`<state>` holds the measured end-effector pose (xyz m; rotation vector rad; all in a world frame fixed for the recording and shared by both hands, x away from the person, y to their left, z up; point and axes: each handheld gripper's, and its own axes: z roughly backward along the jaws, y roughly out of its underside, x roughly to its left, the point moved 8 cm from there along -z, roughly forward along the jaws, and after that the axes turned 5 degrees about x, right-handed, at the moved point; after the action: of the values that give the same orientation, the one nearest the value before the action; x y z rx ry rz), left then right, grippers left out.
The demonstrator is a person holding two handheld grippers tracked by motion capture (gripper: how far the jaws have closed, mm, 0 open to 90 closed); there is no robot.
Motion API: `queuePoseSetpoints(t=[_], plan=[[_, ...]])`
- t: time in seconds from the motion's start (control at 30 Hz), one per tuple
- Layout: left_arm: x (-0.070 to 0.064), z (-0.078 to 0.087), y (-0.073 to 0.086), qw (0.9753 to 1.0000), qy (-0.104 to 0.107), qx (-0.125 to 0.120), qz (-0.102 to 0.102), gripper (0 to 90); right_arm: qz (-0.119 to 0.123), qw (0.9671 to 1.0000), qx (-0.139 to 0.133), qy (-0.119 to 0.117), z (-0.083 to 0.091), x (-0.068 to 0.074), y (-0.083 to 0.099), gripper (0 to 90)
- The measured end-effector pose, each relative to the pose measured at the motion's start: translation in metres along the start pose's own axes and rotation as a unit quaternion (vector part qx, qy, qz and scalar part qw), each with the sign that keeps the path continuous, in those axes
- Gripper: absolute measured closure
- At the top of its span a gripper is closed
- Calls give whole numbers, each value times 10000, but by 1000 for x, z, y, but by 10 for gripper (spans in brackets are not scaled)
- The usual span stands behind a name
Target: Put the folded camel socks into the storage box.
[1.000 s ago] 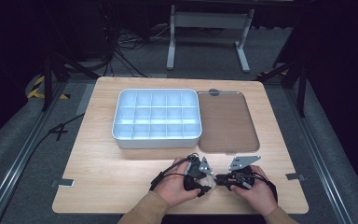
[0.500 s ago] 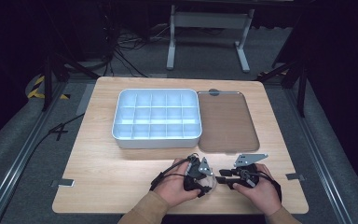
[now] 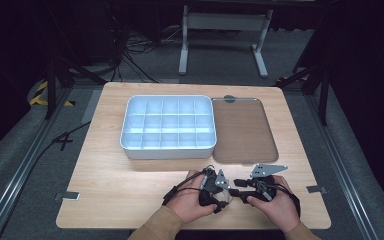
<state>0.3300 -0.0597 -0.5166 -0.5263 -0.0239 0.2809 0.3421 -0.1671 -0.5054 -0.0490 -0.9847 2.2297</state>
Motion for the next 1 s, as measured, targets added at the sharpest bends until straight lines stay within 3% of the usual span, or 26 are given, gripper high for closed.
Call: queuePoseSetpoints(t=[0.3, 0.73, 0.87, 1.0], plan=[[-2, -2, -1, 9999, 32, -107, -7, 321, 103, 9999, -69, 92, -5, 4, -2, 541], [-1, -1, 1, 9998, 119, -167, 12, 321, 10, 9999, -74, 92, -17, 7, -2, 504], [-2, -1, 0, 9995, 195, -201, 131, 302, -18, 9999, -62, 127, -20, 5, -1, 498], [-2, -1, 1, 9997, 165, -177, 63, 297, -61, 9999, -30, 129, -21, 4, 1, 494]])
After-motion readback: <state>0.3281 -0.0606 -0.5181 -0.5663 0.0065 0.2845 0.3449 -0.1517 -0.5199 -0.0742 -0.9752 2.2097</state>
